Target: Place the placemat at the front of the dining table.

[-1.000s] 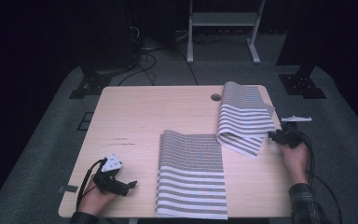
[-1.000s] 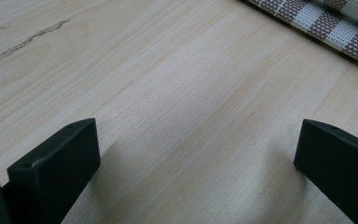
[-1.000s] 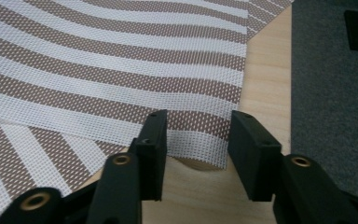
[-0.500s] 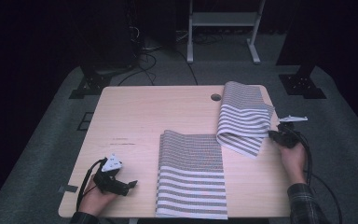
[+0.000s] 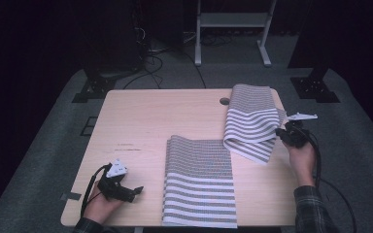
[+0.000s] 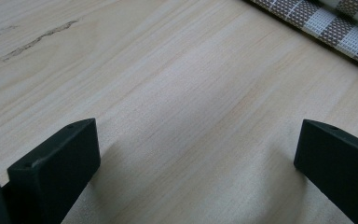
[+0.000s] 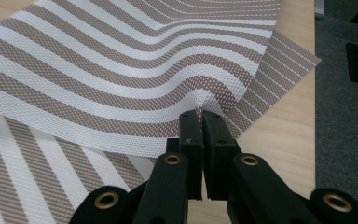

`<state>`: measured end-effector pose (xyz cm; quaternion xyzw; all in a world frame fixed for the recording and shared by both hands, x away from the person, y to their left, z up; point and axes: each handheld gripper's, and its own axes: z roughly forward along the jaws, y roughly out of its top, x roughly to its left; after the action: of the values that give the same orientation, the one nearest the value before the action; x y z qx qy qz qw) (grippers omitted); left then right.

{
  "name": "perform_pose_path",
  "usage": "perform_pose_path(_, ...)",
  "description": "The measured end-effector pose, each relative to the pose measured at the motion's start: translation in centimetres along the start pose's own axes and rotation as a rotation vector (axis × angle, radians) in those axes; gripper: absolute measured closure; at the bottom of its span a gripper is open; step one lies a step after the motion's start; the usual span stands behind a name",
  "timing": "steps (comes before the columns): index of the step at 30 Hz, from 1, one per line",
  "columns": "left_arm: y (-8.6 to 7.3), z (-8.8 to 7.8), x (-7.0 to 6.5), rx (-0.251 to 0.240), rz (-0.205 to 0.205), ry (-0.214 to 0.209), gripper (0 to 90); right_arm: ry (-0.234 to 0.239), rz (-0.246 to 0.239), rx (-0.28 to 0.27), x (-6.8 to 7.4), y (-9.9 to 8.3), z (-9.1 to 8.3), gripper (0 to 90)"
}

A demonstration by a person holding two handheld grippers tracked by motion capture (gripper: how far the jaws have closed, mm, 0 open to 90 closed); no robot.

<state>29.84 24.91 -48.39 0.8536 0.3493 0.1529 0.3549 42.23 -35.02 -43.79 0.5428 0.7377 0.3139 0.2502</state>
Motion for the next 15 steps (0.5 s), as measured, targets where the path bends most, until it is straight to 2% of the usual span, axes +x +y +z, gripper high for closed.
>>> perform_pose_path(9, 0.0, 0.0, 0.0, 0.0, -0.003, 0.003, 0.0, 0.025, 0.002, -0.043, 1.4, 1.7, -0.1, 87.3)
perform_pose_path(15, 0.0, 0.0, 0.0, 0.0, -0.004, 0.004, 0.0, 0.032, -0.023, -0.086, 2.8, 3.4, -0.7, 87.4)
